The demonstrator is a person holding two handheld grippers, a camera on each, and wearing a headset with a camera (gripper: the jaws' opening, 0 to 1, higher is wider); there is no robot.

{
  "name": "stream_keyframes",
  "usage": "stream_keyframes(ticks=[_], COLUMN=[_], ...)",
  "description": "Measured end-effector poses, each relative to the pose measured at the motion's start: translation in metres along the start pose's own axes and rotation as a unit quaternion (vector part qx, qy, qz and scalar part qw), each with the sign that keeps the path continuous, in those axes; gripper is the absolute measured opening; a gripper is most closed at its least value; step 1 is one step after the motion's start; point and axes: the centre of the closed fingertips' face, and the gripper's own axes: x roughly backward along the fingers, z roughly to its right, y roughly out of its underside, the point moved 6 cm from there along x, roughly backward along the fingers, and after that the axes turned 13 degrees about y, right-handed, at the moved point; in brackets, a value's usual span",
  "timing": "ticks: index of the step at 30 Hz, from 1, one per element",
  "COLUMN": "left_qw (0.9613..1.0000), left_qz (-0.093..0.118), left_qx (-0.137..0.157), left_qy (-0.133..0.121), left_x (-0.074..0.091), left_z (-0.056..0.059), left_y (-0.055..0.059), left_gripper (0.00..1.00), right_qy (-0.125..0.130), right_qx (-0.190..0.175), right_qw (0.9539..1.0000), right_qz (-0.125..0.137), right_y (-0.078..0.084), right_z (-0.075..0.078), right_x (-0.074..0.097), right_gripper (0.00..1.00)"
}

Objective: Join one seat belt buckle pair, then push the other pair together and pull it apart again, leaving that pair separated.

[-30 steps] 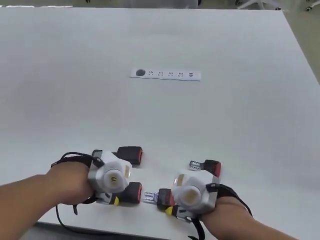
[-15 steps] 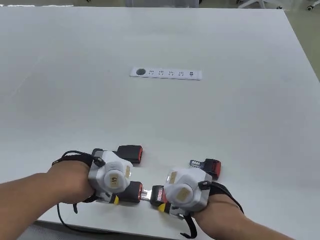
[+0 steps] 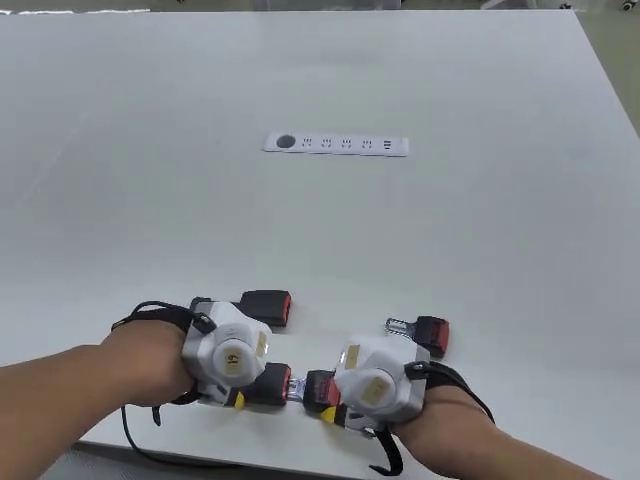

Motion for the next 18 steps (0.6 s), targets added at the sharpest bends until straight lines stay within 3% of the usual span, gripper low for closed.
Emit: stream_keyframes(ticks=[5, 9, 18], left_qw=[1.0, 1.0, 1.0], left_qz=[0.001, 0.003, 0.003], left_qx=[-0.002, -0.001, 0.0], left_qy=[-0.001, -0.002, -0.001], left_x=[0.0, 0.0, 0.0], left_z=[0.001, 0.001, 0.001], left_y=[0.0, 0.0, 0.001], left_gripper=[0.32, 0.32, 0.32], right_qy=[-0.007, -0.015, -0.015], right_qx=[-0.011, 0.01, 0.009], right_qw=[0.9999, 0.9997, 0.9996], right_qz=[0.005, 0.018, 0.021], right_y=[-0.002, -0.01, -0.012], right_z=[-0.004, -0.014, -0.015], right_x=[0.0, -0.002, -0.004], right_gripper=[0.35, 0.4, 0.36])
